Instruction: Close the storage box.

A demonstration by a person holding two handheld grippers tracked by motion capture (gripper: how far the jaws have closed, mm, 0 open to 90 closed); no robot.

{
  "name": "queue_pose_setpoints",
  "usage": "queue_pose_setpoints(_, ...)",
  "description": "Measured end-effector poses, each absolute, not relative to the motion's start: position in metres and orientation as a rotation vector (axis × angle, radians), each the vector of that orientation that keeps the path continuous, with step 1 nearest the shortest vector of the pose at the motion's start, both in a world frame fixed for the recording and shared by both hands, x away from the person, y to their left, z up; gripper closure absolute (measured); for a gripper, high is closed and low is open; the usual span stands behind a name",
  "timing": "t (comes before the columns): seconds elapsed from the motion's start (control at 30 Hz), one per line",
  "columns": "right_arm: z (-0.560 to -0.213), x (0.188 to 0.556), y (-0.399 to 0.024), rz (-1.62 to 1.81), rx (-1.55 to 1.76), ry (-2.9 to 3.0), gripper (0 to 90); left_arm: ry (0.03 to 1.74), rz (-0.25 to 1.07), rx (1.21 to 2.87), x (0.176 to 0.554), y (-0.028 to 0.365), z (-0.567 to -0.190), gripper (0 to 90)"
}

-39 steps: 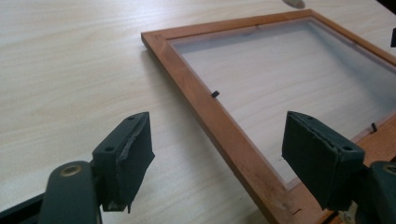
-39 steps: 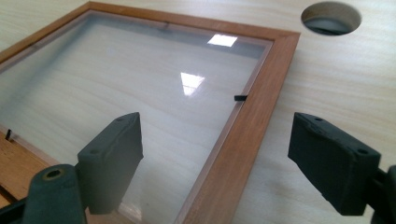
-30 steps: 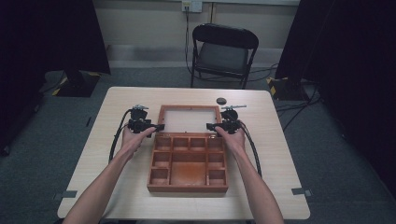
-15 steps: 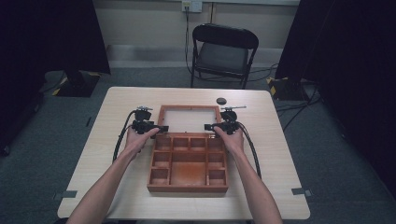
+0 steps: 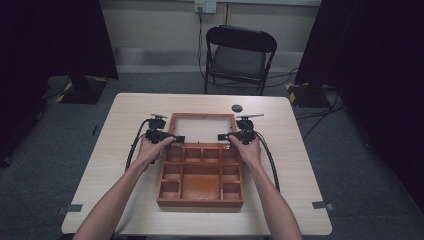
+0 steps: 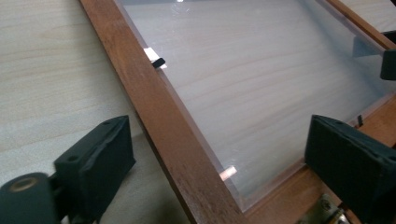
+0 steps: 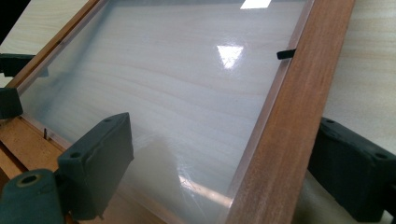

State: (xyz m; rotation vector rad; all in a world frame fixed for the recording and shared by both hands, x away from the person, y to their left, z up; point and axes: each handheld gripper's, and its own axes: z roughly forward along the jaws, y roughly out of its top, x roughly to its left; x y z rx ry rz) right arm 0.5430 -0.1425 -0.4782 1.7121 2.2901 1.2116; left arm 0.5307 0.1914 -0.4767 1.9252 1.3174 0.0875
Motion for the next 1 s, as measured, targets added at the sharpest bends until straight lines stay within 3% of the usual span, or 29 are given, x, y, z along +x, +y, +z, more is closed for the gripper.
queue_pose_setpoints(0.43,-0.478,0.539,-0.142,1.213,1.697,2.261,11.3,1.318,0.065,1.907,0.532,0.185,-0.48,3.3)
queue_pose_setpoints(0.47,-0.478,0.539,-0.142,1.213,1.696,2.26,11.3,1.328,0.005,1.876,0.532,0.186,-0.483,4.1)
queue_pose_setpoints(0.6,-0.478,0.539,-0.142,1.212,1.694,2.261,11.2,1.327,-0.012,1.847,0.532,0.186,-0.486,5.9)
queue_pose_setpoints(1.0,-0.468,0.537,-0.142,1.214,1.638,2.224,16.5,1.289,0.028,1.913,0.534,0.186,-0.474,9.1)
